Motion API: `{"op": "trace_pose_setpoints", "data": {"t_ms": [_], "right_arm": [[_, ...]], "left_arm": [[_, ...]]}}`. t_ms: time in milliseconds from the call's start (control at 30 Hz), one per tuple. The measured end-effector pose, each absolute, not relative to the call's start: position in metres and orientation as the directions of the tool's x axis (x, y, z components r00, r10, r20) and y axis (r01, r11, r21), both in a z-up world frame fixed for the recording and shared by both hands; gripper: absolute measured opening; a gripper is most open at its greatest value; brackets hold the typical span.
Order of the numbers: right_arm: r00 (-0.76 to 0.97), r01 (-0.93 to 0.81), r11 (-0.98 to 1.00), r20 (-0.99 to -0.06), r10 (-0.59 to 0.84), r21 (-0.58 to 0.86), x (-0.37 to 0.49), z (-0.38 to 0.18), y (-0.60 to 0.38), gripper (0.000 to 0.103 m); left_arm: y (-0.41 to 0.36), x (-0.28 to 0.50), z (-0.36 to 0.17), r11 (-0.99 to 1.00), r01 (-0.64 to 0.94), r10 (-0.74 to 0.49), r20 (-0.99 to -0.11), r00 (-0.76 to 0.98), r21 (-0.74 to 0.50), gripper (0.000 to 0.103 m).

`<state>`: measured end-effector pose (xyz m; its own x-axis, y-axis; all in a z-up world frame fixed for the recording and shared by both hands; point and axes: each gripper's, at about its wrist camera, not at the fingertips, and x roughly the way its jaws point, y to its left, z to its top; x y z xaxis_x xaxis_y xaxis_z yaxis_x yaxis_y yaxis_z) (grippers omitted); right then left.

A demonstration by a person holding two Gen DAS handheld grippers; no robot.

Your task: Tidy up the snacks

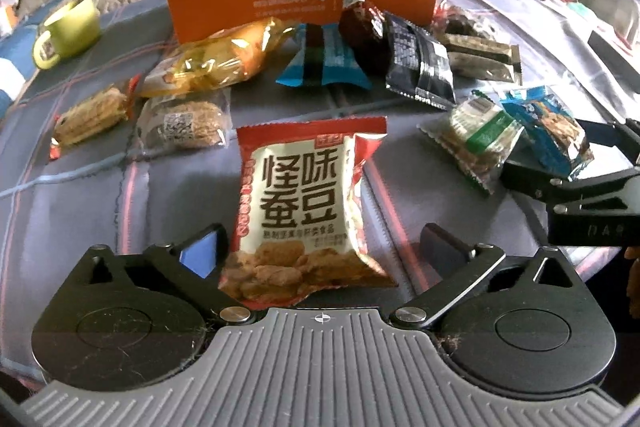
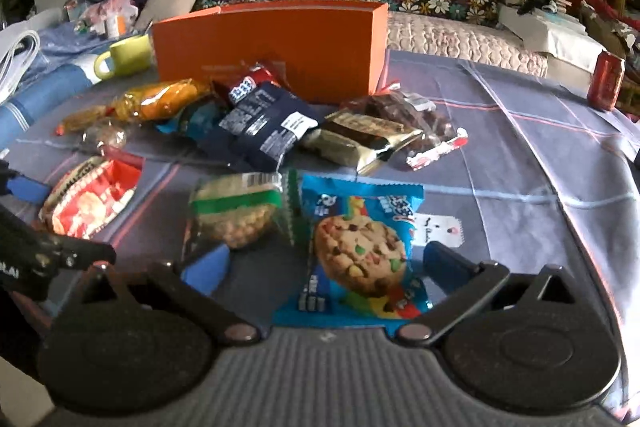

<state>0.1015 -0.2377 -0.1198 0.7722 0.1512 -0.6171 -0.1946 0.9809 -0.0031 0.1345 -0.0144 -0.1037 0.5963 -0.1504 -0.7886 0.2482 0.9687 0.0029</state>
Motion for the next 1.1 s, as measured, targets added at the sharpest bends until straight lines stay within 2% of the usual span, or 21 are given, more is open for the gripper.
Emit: {"op": "trace_pose_setpoints", "data": {"t_ms": [100,267,467,1100], "right_arm": [[0.778,-0.197,0.98,-0.608,0.159,0.004,0.101,-0.12,-0.24,0.102],[0.775,-0.143,0.985,-0.608,0.173,0.098,0.108,-0.115,-0.255,0.102],[0.759,-0.08,0.997,-0.649,0.051,-0.016,0.122,-0.115,-0.241,0.102],[0.744,-0.043,0.999,-0.668,0.024,-0.012,0.131,-0.115,-0.242,0.102]], "left_arm": [[-0.016,0.134,-0.104,0.968,0.251,-0.151,-0.787,0.598,0.005,0.084],[-0.018,0.135,-0.103,0.967,0.254,-0.156,-0.789,0.594,0.0,0.084],[-0.018,0.138,-0.104,0.968,0.249,-0.155,-0.787,0.597,-0.001,0.084],[-0.026,0.143,-0.105,0.968,0.249,-0.157,-0.779,0.608,-0.001,0.084]]}}
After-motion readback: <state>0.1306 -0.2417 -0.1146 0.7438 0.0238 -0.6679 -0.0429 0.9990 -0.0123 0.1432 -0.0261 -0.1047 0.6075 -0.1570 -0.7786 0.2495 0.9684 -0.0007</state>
